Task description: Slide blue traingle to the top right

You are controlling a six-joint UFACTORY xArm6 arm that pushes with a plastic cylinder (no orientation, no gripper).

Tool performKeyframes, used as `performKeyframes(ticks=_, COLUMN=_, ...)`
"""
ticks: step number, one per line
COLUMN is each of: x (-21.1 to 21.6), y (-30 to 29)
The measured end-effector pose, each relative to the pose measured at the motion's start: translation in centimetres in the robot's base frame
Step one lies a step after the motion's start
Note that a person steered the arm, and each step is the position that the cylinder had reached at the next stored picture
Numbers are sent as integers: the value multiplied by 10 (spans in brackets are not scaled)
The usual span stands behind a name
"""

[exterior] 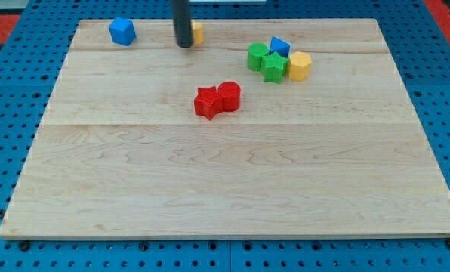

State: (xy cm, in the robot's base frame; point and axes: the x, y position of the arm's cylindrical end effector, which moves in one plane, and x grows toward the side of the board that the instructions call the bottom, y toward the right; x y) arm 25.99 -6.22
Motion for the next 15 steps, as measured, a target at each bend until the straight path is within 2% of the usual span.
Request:
performKeyframes(ticks=1, x=45, y=38)
performKeyframes(ticks=2, x=21, y=81)
performKeyframes(ticks=3, x=-7, y=89)
performKeyframes(ticks=5, x=47, y=171)
performKeyframes(ticks=7, x=30, y=176)
performKeyframes(ticks=8, x=43, y=189)
performKeyframes(ticks=9, x=81, y=193)
performKeyframes(ticks=10, x=74, y=208)
performKeyframes(ticks=12, x=12, y=219)
performKeyframes(ticks=15, x=-8, y=266)
